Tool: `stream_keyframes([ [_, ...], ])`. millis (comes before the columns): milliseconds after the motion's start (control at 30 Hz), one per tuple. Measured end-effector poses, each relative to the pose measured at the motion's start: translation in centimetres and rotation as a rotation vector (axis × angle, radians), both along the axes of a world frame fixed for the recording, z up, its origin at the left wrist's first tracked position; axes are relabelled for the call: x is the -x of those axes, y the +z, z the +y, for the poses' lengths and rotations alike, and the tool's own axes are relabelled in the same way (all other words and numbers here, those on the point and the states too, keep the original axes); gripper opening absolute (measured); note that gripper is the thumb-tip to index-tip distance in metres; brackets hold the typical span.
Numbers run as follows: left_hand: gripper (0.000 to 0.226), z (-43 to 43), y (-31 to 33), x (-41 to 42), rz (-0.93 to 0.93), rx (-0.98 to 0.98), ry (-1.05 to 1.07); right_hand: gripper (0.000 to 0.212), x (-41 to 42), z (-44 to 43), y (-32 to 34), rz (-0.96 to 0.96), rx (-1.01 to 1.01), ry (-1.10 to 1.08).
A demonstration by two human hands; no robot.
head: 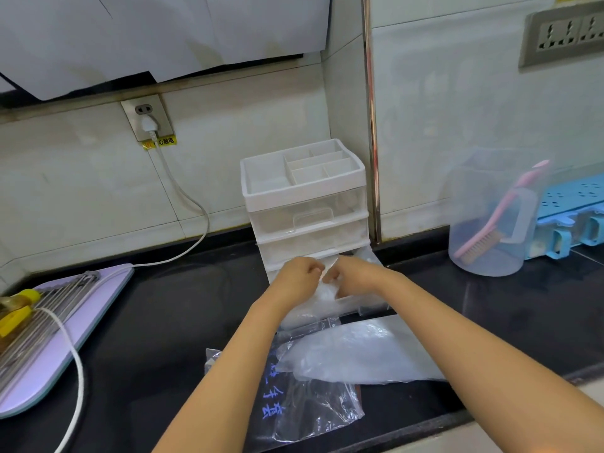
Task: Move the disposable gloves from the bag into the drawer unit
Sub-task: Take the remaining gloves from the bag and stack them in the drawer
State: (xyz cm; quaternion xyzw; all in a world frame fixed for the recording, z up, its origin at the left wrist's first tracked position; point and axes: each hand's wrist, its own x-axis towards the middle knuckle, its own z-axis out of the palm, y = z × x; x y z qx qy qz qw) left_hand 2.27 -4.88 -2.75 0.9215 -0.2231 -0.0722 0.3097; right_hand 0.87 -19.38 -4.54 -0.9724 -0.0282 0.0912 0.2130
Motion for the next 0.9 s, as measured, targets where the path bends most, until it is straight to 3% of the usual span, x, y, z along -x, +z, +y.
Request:
stream_keyframes([
  [100,0.03,-1.0,-0.4,0.3,-0.016,-0.08,-0.064,0.046,-0.4,-0.1,-0.4,0.002,-0.005,0.021],
  [233,0.047,-1.2,-1.0,-0.4,0.101,-0.384,-0.104,0.052,-0.3,-0.3,-0.5,0.041,0.016,0.036],
  [400,0.06,-0.8,-0.7,-1.1,0.177,-0.585,-0.096,0.075,-0.3,-0.3,0.3,0.204,0.094,0.013],
  [500,0.074,-0.8,-1.0,-1.2,0.179,-0.546,-0.088,0.08,-0.6,0.1,0.3,0.202,0.107,-0.029],
  [700,0.078,-1.1,-1.5,-1.1,0.082,-0.547,-0.12,0.06,0.5,-0.2,1.4,0.109,-0.005,-0.085],
  [900,0.051,-0.8,-1.3,-0.8,0.078,-0.421,-0.021,0.027,4.0,-2.3,3.9,-0.111,-0.347,-0.094],
])
